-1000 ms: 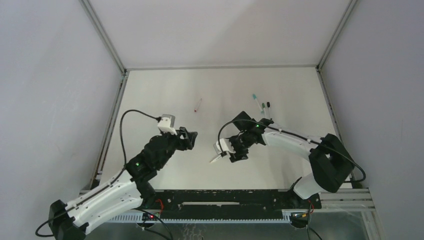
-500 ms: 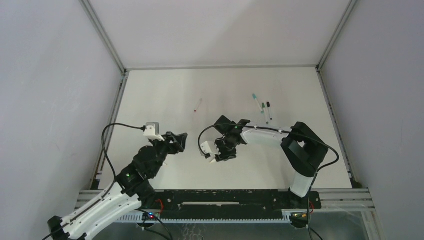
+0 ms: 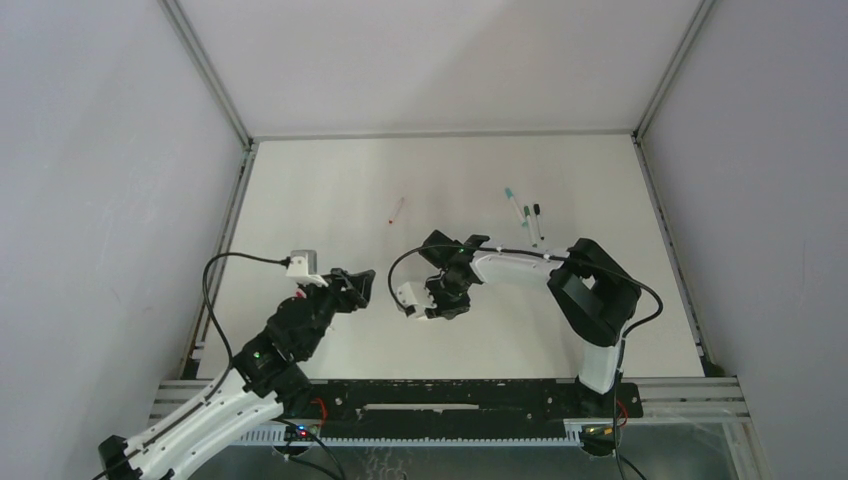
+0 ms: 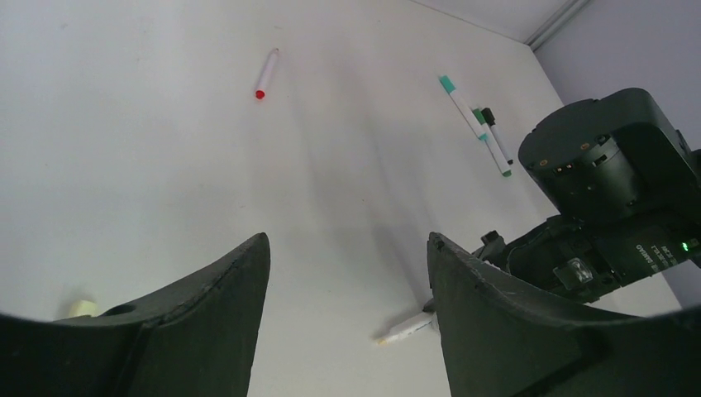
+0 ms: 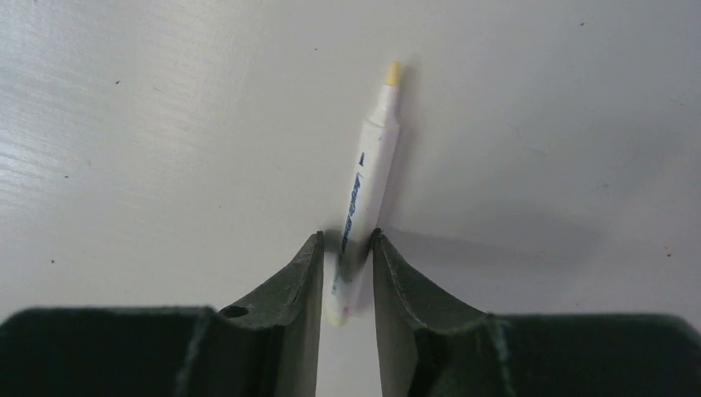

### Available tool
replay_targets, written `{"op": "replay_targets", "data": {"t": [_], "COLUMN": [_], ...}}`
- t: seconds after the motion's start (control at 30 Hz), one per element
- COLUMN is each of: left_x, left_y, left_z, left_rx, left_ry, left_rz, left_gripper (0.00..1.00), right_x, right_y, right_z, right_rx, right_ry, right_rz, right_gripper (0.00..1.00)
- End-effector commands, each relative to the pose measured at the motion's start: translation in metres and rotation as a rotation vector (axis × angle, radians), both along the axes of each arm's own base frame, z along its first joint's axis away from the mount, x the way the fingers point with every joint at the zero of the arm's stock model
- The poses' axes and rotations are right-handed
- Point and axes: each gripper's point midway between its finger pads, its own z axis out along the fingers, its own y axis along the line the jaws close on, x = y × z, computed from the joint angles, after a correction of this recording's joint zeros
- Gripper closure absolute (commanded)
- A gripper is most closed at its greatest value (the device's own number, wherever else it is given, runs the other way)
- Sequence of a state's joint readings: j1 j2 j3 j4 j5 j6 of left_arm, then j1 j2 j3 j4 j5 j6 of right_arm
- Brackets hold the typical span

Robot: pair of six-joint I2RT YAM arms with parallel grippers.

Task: Insert the pens into the pen caps
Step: Pick up the pen from the center of the board.

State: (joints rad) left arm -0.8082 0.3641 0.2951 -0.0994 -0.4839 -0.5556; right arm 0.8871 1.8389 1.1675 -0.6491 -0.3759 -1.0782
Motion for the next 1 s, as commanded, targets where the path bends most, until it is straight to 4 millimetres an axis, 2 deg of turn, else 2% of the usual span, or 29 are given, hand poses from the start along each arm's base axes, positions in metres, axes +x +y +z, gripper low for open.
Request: {"op": "replay_targets", "data": {"t": [0.0, 0.13, 0.27, 0.4, 0.47, 0.53, 0.57, 0.63, 0.97], "left_x": [-0.001, -0.004, -0.007, -0.011, -0.012, -0.014, -0.015, -0.019, -0.034], "left_y": [-0.007, -0.019, -0.025, -0.034, -0.038, -0.042, -0.046, -0.052, -0.082], "left_z": [-0.005, -0.008, -0.012, -0.007, -0.001, 0.004, 0.008, 0.018, 0.065], "left_rx": [-0.096, -0.217, -0.316, -0.378, -0.401, -0.426, -0.442, -0.468, -0.578], "left_ry": [-0.009, -0.028, -0.025, -0.028, -0.034, -0.038, -0.042, -0.063, -0.192], "left_rz": [-0.019, -0.063, -0.085, -0.129, -0.148, -0.169, -0.190, -0.235, -0.439], "left_gripper": [0.27, 0.24, 0.21, 0.18, 0.12, 0.02, 0.00, 0.00, 0.01], "right_x": [-0.004, -0.002, -0.001, 0.001, 0.001, 0.000, 0.002, 0.004, -0.005], "right_y": [-0.016, -0.024, -0.026, -0.026, -0.023, -0.021, -0.020, -0.020, -0.030], "right_z": [-0.018, -0.025, -0.019, -0.004, 0.011, 0.027, 0.038, 0.052, 0.157], "right_rx": [-0.115, -0.163, -0.154, -0.104, -0.046, 0.010, 0.046, 0.098, 0.520], "right_ry": [0.018, 0.015, 0.019, 0.047, 0.076, 0.097, 0.098, 0.118, 0.345], "right_rz": [0.001, -0.016, -0.049, -0.095, -0.118, -0.146, -0.159, -0.187, -0.297], "right_gripper": [0.70, 0.84, 0.97, 1.00, 1.00, 1.00, 1.00, 1.00, 1.00]}}
